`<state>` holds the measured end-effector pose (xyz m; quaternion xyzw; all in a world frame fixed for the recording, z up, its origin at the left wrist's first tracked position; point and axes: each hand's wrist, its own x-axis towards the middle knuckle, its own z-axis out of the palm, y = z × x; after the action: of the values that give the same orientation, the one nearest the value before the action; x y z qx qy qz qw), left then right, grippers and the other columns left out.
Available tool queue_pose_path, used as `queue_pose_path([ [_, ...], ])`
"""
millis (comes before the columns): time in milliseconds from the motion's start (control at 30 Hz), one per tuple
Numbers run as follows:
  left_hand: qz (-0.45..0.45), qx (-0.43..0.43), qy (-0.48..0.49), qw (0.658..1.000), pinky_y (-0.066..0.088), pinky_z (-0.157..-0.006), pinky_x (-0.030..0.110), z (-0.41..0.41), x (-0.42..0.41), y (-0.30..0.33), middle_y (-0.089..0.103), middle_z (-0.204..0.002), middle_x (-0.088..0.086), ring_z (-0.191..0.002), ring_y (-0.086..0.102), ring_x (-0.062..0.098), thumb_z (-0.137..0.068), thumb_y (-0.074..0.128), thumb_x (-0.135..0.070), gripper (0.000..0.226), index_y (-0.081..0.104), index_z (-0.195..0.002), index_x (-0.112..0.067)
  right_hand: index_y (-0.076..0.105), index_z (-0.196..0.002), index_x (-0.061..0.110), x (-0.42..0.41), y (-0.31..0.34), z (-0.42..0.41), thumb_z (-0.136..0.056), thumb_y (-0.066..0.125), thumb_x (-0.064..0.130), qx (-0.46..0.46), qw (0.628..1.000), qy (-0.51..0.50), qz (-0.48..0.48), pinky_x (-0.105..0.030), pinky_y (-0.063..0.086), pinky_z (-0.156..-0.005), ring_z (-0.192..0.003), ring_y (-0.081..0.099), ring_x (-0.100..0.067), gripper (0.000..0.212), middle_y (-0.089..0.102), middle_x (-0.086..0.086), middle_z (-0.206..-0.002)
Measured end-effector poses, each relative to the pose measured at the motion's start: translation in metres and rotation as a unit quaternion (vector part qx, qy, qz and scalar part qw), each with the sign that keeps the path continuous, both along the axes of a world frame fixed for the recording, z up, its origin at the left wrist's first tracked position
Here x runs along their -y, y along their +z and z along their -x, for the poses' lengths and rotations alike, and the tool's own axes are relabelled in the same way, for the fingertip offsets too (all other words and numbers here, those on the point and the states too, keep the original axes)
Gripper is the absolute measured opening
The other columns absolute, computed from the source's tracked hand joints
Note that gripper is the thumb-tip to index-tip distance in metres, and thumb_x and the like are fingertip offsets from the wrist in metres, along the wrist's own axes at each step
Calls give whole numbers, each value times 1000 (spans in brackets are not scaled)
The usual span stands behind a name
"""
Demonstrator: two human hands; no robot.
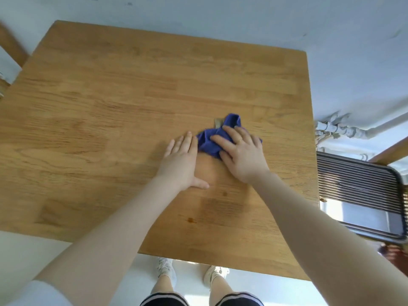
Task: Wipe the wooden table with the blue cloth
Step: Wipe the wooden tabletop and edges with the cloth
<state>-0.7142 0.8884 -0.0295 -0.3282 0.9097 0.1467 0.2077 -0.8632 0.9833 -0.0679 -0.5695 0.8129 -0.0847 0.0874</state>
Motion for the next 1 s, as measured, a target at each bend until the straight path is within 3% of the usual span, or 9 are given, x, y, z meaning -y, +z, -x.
queue_pose_path([
  [100,-22,-7,26,999,-6,-117,36,-3,0,-6,-26,-154,10,-145,-13,23,-65,68,-65,128,-14,-148,-11,38,-137,40,25,-3,19,-96,35,39,-7,997,-77,-6,-47,17,-107,-139,22,-29,41,31,-4,-151],
  [167,-25,-9,28,999,-5,-117,35,-5,-1,-6,-27,-153,10,-144,-14,23,-65,67,-65,127,-14,-148,-13,41,-135,39,20,-4,12,-95,37,38,-4,997,-83,8,-49,19,-106,-137,26,-32,40,34,-6,-149],
  [300,-10,-1,28,1000,-5,-117,35,0,-2,-3,-23,-155,12,-144,-14,23,-65,70,-61,127,-12,-148,-10,52,-126,35,-30,-3,-16,-86,38,40,-17,999,7,36,-51,34,-96,-127,42,-33,42,48,-6,-139],
  [433,-13,9,28,999,-2,-119,35,2,-3,0,-22,-155,12,-145,-13,23,-66,70,-61,127,-13,-148,-9,54,-125,37,-37,0,6,-85,37,39,6,995,101,23,-49,35,-94,-126,44,-32,43,51,-3,-136],
  [600,-7,37,33,999,-3,-118,34,4,-5,0,-24,-154,9,-144,-14,22,-66,70,-61,127,-14,-147,-11,47,-132,38,10,-1,39,-91,33,42,7,1000,-23,9,-48,20,-106,-137,28,-29,44,38,-2,-147],
  [700,9,51,45,998,-1,-118,36,8,-7,3,-23,-155,7,-145,-12,22,-65,71,-60,128,-14,-148,-12,43,-135,39,7,-1,34,-93,31,40,4,1000,-27,1,-49,16,-109,-140,22,-28,43,32,-2,-151],
  [867,16,59,53,997,2,-118,38,10,-13,7,-23,-155,0,-145,-8,23,-68,71,-58,122,-11,-149,-18,50,-128,38,-68,1,-4,-90,33,43,17,997,77,28,-51,30,-103,-132,38,-32,42,45,-2,-143],
  [1000,11,54,37,998,5,-118,39,8,-16,10,-23,-155,-2,-145,-7,24,-73,67,-56,111,-9,-149,-26,52,-127,39,-62,-1,23,-91,33,45,23,992,126,10,-49,32,-101,-131,40,-31,41,45,0,-143],
])
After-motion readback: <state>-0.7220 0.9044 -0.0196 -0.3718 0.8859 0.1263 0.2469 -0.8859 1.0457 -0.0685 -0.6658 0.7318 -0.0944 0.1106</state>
